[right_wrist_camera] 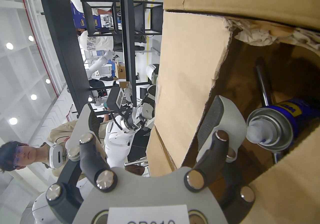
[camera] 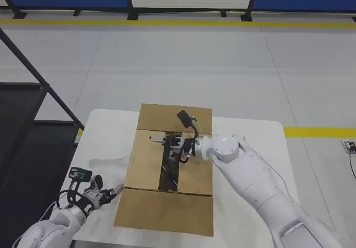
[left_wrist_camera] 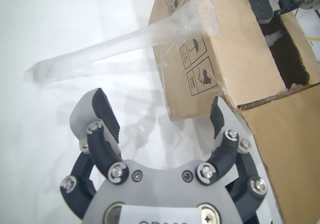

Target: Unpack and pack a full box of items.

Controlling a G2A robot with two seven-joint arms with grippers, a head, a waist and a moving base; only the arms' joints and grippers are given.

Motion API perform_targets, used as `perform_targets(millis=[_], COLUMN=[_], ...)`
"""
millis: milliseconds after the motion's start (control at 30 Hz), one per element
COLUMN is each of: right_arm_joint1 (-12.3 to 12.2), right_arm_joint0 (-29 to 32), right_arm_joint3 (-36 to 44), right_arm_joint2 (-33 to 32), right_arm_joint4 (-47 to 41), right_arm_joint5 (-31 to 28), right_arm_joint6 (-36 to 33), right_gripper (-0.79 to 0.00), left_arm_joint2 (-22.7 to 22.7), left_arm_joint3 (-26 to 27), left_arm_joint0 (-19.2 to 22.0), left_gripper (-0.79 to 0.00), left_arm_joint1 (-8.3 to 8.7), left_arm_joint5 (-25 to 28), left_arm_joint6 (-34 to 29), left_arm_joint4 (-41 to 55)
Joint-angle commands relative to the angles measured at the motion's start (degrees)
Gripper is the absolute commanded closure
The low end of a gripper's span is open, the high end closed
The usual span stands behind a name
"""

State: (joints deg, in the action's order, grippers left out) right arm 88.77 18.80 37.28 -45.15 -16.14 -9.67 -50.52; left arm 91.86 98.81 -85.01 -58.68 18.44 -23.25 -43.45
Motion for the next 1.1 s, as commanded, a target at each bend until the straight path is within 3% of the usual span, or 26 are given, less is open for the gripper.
perform_targets(millis=[0,433,733,1067], right_arm_joint1=[0.52,2.71,4.15,6.59], right_arm_joint0=[-0.32,-2.15,-3.54,-5.4], right_arm_joint3=[-1.01,-5.42,-6.37,-6.55], right_arm_joint2=[0.18,-1.48,-1.53,-0.5], right_arm_joint4=[-0.8,-7.28,-8.82,-9.66], right_arm_joint5=[-0.79,-7.07,-8.59,-12.38], right_arm_joint6=[-0.19,-3.24,-4.9,-4.61], right_gripper=[-0.785,-0.785,-0.785,-0.785], left_arm_joint2=[0.85,5.26,7.88,2.69], left_arm_joint3=[0.38,5.71,12.09,15.09], left_arm_joint0=[-0.66,-5.77,-10.7,-8.74], left_gripper=[-0.785,-0.785,-0.785,-0.785], left_arm_joint1=[0.06,0.25,0.43,0.18], left_arm_joint5=[0.41,2.43,6.96,4.6], left_arm_joint6=[0.21,3.3,5.83,4.96], left_arm_joint4=[0.51,1.6,-1.46,-9.96])
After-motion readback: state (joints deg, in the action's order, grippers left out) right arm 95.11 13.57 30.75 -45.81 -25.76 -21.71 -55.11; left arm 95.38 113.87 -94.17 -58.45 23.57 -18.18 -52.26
